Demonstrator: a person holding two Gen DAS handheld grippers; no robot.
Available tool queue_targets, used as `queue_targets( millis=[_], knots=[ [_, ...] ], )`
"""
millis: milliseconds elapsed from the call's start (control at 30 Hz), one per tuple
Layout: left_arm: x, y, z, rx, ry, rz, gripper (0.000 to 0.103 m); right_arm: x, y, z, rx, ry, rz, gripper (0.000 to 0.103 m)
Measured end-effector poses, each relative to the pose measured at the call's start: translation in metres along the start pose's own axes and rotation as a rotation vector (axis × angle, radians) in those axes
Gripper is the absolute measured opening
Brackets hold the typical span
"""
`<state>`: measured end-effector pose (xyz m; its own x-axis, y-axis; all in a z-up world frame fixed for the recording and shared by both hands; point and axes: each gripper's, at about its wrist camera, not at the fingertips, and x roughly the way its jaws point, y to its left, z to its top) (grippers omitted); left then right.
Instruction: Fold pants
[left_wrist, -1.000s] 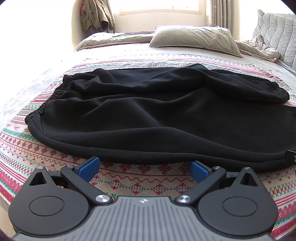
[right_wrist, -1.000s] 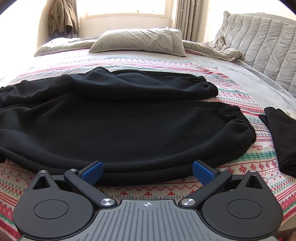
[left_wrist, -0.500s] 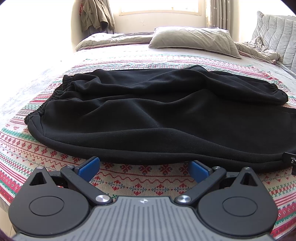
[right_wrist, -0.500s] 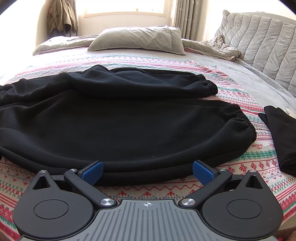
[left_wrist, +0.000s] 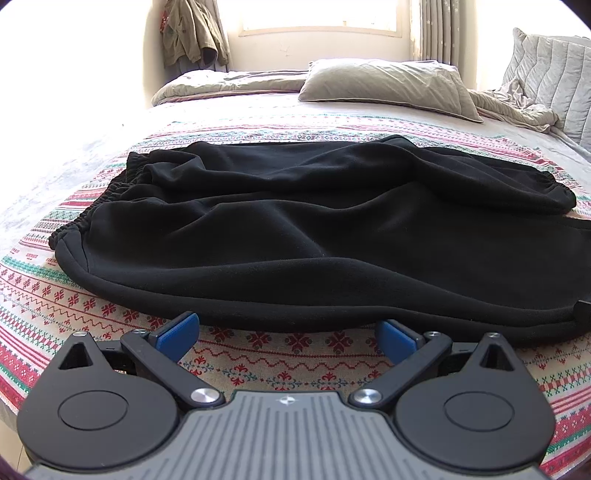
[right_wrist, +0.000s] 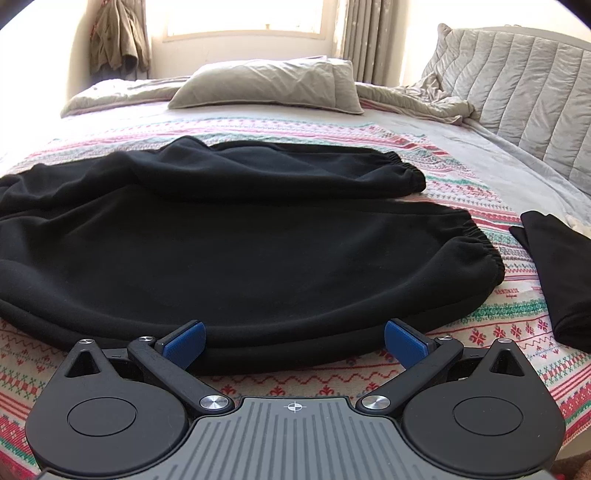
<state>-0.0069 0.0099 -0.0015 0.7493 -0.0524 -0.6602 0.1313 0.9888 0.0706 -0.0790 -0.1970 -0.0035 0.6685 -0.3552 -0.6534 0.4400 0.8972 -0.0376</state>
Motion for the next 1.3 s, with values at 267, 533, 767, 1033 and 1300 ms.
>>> queue_targets(
  millis=[267,533,767,1033,1300],
  knots=[
    [0.005,0.024,-0.005,-0.045,0.025,-0.027,0.103,0.005,-0.025,0.000,0.004,0.022,-0.004,0.103],
    [0.014,0.074,-0.006,-0.172,0.059,-0.063,0.103,0.010,-0.058,0.002,0.094,0.085,0.042,0.103],
    [0.021,0.118,-0.011,-0.277,0.067,-0.068,0.103,0.016,-0.101,-0.001,0.210,0.098,0.022,0.103],
    [0.024,0.178,-0.008,-0.537,0.014,-0.170,0.095,0.027,-0.167,-0.008,0.526,0.088,0.111,0.101],
    [0.032,0.221,-0.009,-0.721,-0.062,-0.144,0.066,0.052,-0.192,0.000,0.636,0.001,0.083,0.089]
  ],
)
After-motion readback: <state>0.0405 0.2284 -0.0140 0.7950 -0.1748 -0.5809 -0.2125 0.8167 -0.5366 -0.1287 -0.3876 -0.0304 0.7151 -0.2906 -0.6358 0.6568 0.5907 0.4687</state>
